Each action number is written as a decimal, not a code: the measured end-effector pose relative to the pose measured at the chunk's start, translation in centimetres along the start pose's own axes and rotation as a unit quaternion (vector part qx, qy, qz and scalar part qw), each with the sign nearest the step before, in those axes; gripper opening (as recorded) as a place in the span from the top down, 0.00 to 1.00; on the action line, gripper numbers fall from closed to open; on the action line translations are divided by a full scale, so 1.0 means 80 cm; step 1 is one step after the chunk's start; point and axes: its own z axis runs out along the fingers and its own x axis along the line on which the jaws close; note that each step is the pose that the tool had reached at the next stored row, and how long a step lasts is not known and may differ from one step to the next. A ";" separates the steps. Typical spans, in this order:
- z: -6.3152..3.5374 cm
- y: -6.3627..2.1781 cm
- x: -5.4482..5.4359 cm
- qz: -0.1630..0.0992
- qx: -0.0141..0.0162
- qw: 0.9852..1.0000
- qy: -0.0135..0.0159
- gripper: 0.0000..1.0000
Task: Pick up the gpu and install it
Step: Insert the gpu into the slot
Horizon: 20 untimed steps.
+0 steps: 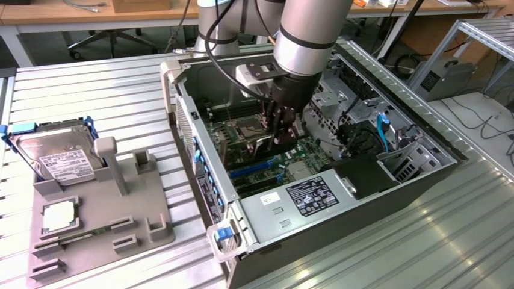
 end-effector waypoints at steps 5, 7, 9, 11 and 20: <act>0.000 0.005 0.000 0.000 0.000 1.000 0.000 0.73; 0.000 0.007 0.000 0.000 0.000 1.000 0.000 0.73; 0.000 0.008 0.000 0.000 0.000 1.000 0.000 0.73; 0.000 0.008 0.000 0.000 0.000 1.000 0.000 0.73; 0.000 0.009 0.003 0.000 0.000 1.000 0.000 0.73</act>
